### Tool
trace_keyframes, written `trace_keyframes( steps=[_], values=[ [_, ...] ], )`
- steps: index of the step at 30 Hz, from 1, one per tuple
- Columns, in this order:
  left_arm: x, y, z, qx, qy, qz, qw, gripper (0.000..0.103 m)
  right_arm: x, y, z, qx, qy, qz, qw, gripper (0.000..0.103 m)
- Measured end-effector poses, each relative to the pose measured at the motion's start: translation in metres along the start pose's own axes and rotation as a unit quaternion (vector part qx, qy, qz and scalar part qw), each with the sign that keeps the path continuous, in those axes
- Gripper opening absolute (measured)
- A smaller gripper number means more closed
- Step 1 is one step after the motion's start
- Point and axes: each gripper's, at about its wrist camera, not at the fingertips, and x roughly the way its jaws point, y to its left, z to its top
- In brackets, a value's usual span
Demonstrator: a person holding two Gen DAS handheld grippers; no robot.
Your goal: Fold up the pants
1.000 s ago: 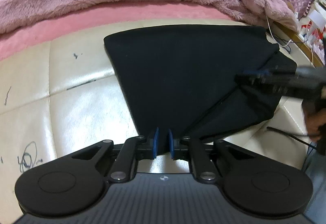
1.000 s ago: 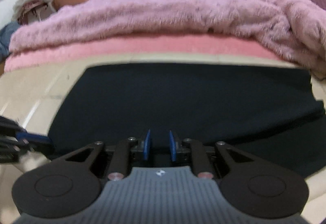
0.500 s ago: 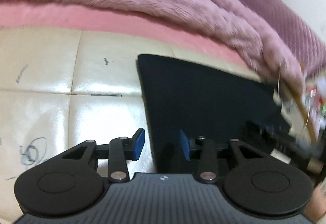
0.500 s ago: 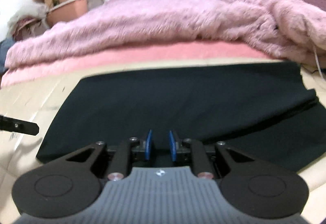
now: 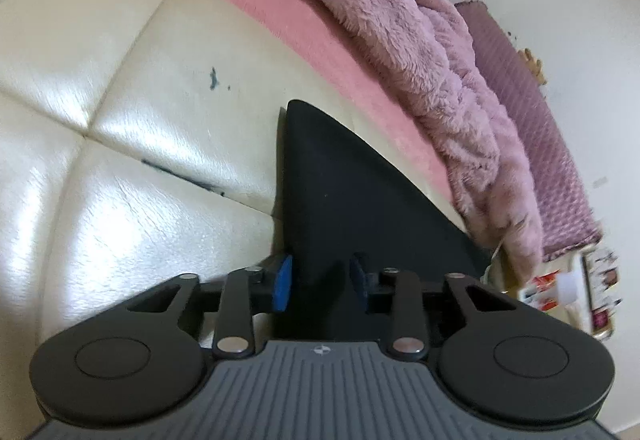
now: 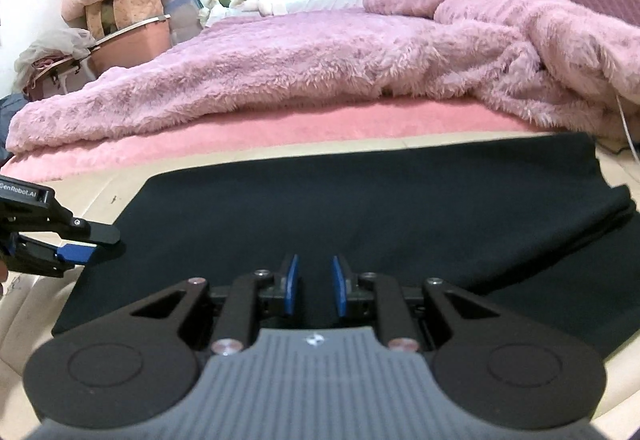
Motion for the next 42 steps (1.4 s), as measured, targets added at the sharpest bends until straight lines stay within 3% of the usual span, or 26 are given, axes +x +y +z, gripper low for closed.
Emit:
trace_keyframes(
  steps=[6, 11, 18, 26, 33, 40, 41, 42],
  values=[
    [0.001, -0.003, 0.0, -0.02, 0.001, 0.005, 0.9998, 0.015, 0.009, 0.003, -0.001, -0.02, 0.013, -0.006, 1.0, 0.018],
    [-0.015, -0.018, -0.001, 0.018, 0.006, 0.051, 0.9985, 0.011, 0.008, 0.016, 0.002, -0.056, 0.037, -0.012, 0.998, 0.023],
    [-0.082, 0.0, -0.003, 0.029, 0.034, 0.108, 0.9932, 0.007, -0.005, 0.06, 0.002, -0.071, 0.081, 0.027, 0.994, 0.022],
    [-0.179, 0.03, 0.005, 0.02, 0.019, 0.157, 0.9872, 0.007, -0.031, 0.112, -0.01, -0.096, 0.103, 0.086, 0.986, 0.022],
    [-0.22, 0.05, 0.026, 0.033, -0.005, 0.218, 0.9754, 0.007, -0.043, 0.091, -0.007, -0.101, 0.107, 0.031, 0.989, 0.022],
    [-0.232, 0.058, 0.043, 0.04, -0.021, 0.238, 0.9702, 0.007, -0.032, 0.044, 0.009, -0.086, 0.11, -0.037, 0.99, 0.022],
    [-0.231, 0.058, 0.044, 0.041, -0.021, 0.241, 0.9695, 0.007, -0.028, 0.041, 0.006, -0.086, 0.119, -0.041, 0.988, 0.021],
    [-0.23, 0.057, 0.045, 0.044, -0.022, 0.245, 0.9684, 0.007, -0.026, 0.038, 0.002, -0.084, 0.128, -0.041, 0.987, 0.013]
  ],
)
